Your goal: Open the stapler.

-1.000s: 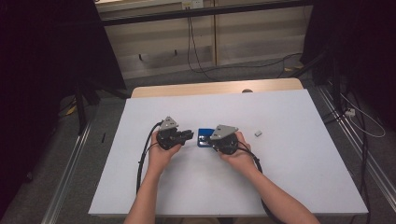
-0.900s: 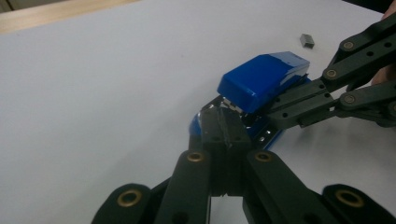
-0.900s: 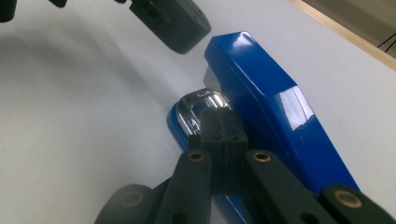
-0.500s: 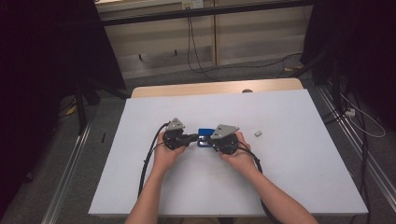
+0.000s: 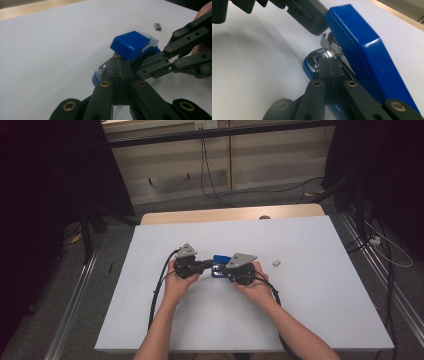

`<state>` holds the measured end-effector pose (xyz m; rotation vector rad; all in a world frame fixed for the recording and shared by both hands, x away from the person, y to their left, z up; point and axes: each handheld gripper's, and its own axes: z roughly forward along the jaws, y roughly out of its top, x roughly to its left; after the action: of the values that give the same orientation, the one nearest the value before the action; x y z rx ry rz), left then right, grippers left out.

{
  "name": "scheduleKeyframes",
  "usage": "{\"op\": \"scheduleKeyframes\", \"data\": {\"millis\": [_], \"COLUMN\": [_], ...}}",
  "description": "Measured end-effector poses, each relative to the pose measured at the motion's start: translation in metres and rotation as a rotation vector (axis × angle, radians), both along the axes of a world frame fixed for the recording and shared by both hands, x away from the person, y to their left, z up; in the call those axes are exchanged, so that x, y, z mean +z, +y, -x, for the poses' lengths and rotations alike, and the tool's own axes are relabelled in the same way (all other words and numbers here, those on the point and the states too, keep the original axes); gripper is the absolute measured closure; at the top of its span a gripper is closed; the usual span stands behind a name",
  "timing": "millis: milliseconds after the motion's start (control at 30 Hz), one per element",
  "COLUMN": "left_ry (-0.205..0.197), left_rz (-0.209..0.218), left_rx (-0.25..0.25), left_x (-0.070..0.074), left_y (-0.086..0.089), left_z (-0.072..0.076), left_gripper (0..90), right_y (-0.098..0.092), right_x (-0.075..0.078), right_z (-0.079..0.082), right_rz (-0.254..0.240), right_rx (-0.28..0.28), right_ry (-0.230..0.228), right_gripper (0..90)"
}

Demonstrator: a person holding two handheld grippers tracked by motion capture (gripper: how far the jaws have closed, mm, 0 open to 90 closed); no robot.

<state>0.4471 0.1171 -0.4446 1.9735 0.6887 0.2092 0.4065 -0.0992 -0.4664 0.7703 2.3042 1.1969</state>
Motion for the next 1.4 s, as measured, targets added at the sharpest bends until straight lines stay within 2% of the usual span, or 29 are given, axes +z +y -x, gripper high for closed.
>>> {"op": "scheduleKeyframes", "data": {"millis": [233, 300, 400, 433, 567, 733, 767, 867, 1067, 1233, 1400], "left_ry": [-0.013, -0.016, -0.023, -0.028, -0.023, -0.022, -0.021, -0.019, -0.018, -0.022, -0.021], "left_rz": [0.043, 0.068, 0.076, 0.067, 0.094, 0.094, 0.093, 0.093, 0.092, 0.081, 0.086], "left_rx": [-0.009, -0.015, -0.025, -0.025, -0.016, -0.015, -0.015, -0.017, -0.013, -0.01, -0.004], "left_x": [0.01, 0.013, 0.017, 0.019, 0.018, 0.017, 0.017, 0.017, 0.016, 0.015, 0.013], "left_y": [-0.004, -0.006, -0.008, -0.009, -0.01, -0.01, -0.01, -0.009, -0.009, -0.008, -0.008], "left_z": [-0.002, -0.003, -0.003, -0.003, -0.005, -0.005, -0.005, -0.005, -0.006, -0.006, -0.007], "left_gripper": [90.0, 90.0, 90.0, 90.0, 90.0, 90.0, 90.0, 90.0, 90.0, 90.0, 90.0], "right_y": [0.001, 0.001, 0.001, 0.002, 0.002, 0.004, 0.004, 0.003, 0.004, 0.009, 0.01], "right_x": [0.0, 0.0, 0.0, 0.0, 0.0, 0.001, 0.001, 0.006, 0.013, 0.008, 0.007], "right_z": [0.0, -0.001, 0.0, 0.0, 0.0, -0.001, -0.001, -0.001, -0.002, -0.001, -0.002], "right_rz": [-0.004, -0.005, -0.003, -0.003, -0.011, -0.022, -0.022, -0.066, -0.111, -0.101, -0.116], "right_rx": [-0.001, -0.001, 0.0, -0.001, -0.002, -0.014, -0.015, -0.037, -0.08, -0.11, -0.146], "right_ry": [0.005, 0.006, 0.004, 0.004, 0.012, 0.027, 0.02, -0.011, -0.029, -0.058, -0.064], "right_gripper": [90.0, 90.0, 90.0, 90.0, 90.0, 90.0, 90.0, 90.0, 90.0, 90.0, 90.0]}}
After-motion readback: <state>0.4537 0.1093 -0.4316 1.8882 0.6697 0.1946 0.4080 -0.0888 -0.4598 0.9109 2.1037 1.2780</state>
